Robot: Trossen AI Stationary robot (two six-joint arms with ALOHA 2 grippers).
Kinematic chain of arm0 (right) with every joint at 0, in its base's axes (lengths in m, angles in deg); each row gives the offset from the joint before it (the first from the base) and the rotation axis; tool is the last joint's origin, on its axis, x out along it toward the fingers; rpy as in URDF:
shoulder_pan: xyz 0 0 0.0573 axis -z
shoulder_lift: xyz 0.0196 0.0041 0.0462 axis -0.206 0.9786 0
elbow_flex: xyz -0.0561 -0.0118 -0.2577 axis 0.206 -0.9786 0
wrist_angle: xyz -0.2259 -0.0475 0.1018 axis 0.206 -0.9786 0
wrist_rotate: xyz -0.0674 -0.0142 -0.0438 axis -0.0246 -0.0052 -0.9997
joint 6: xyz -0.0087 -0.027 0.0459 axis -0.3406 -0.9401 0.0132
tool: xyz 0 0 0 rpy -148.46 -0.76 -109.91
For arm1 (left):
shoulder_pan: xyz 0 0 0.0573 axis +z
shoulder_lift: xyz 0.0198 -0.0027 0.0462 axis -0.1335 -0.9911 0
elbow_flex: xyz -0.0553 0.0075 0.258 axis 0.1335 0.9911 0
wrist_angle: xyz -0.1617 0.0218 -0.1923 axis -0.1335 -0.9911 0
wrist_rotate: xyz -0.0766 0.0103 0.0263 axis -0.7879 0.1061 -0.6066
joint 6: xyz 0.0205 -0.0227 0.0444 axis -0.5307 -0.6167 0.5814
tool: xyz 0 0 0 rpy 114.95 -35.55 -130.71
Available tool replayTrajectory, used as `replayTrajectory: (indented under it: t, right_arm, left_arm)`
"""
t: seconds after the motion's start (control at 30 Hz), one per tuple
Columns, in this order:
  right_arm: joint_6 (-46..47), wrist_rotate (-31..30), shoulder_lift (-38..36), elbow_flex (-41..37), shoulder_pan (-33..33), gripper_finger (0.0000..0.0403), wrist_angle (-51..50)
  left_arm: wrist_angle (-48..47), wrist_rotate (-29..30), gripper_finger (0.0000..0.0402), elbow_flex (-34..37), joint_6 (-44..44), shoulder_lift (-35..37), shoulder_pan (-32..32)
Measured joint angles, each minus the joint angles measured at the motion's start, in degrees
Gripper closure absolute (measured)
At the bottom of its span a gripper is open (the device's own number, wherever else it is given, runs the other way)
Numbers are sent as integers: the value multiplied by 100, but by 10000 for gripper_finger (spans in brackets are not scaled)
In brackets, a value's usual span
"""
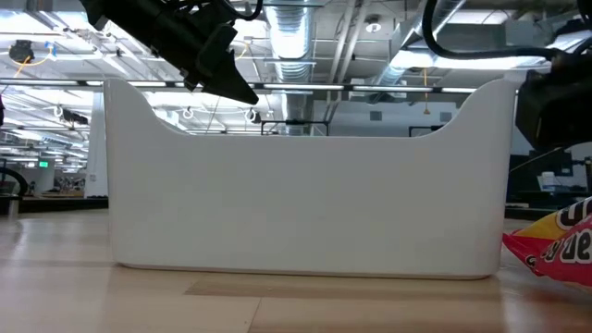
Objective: Pick & Place Food Item
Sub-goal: Put the orange noodle pack into the left transparent bin
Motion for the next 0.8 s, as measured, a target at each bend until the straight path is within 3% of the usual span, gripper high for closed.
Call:
replayTrajectory:
  t: [0.3, 0.8]
  right_arm:
    - [53, -22, 84, -22, -6, 213, 580]
    - [85, 105, 155, -17, -81, 279, 597]
  left_arm:
    - [1, -1, 399, 0, 0, 0, 0]
    - [0, -1, 399, 0, 0, 0, 0]
